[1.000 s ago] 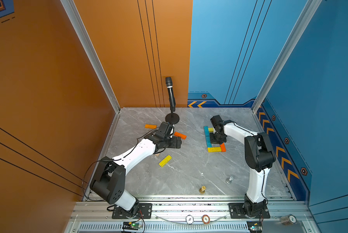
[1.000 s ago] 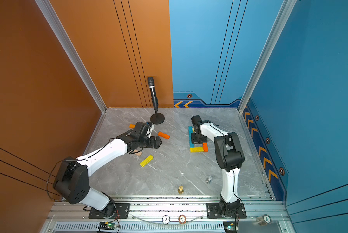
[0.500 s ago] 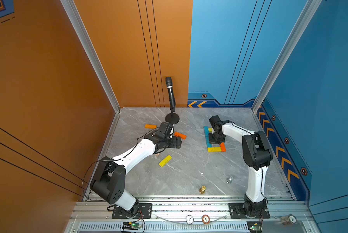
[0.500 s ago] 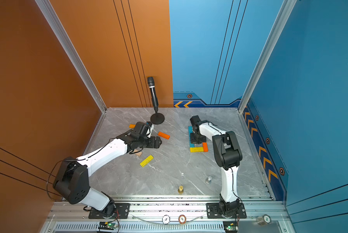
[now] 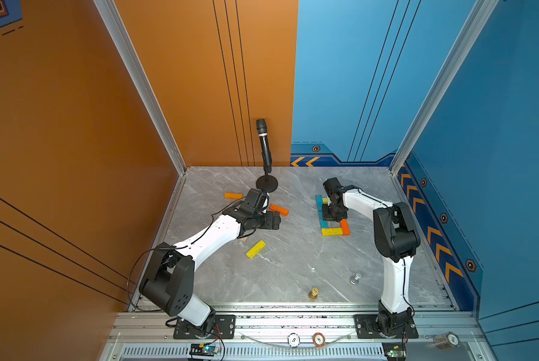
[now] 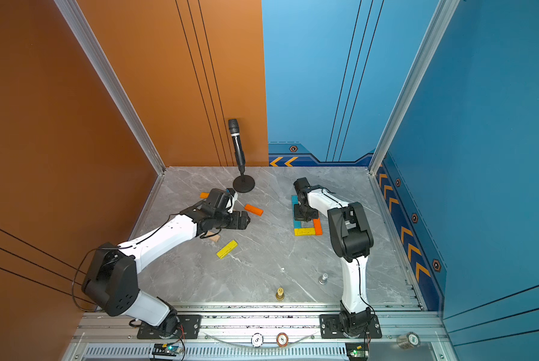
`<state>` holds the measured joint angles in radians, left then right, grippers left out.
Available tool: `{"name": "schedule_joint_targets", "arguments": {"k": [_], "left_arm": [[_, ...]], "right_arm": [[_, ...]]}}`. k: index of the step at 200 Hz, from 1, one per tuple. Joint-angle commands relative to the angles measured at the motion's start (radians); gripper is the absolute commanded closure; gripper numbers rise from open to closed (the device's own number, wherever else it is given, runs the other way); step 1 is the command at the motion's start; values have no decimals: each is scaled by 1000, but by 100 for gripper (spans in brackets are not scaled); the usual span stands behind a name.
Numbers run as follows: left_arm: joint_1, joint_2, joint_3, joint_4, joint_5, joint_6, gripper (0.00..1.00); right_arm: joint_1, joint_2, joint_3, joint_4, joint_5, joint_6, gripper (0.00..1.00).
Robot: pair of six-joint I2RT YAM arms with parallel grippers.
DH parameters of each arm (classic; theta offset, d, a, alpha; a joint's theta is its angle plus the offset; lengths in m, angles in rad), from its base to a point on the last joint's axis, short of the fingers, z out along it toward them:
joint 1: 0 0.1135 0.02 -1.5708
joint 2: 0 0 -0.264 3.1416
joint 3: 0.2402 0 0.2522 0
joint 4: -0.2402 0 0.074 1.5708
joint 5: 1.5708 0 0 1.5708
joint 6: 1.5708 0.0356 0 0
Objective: Assemble the number 6 with building blocks
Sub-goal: Adjust the building block at the center of the board.
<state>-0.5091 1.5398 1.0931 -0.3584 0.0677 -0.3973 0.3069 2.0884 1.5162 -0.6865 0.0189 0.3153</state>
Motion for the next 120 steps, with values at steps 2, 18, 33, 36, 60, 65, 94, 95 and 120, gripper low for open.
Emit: {"name": "schedule_joint_targets", "arguments": {"k": [2, 18, 33, 36, 60, 65, 94, 95, 120], "left_arm": [[7, 3, -12, 1, 18, 6, 6], [8, 2, -13, 1, 17, 5, 6], [8, 2, -13, 0, 18, 5, 6], [7, 1, -15, 1, 17, 4, 6], [9, 1, -17, 2, 18, 5, 6], [9, 2, -16, 2, 18, 5, 6], [9, -4, -14, 2, 19, 6, 6], [9, -5, -13, 2, 18, 6, 6], [10, -12, -1, -11, 15, 8, 6]], "right_arm": [[7, 42, 9, -5, -19, 10, 100], [7, 45, 13, -8, -19, 10, 100], [8, 44, 14, -8, -20, 10, 100], [9, 44, 16, -10, -19, 11, 100], [11, 41, 21, -11, -19, 9, 100], [11, 41, 22, -13, -20, 8, 100], [12, 15, 36, -26, -23, 4, 100], [12, 13, 36, -26, -22, 4, 100], [10, -59, 70, -50, -29, -5, 96]]}}
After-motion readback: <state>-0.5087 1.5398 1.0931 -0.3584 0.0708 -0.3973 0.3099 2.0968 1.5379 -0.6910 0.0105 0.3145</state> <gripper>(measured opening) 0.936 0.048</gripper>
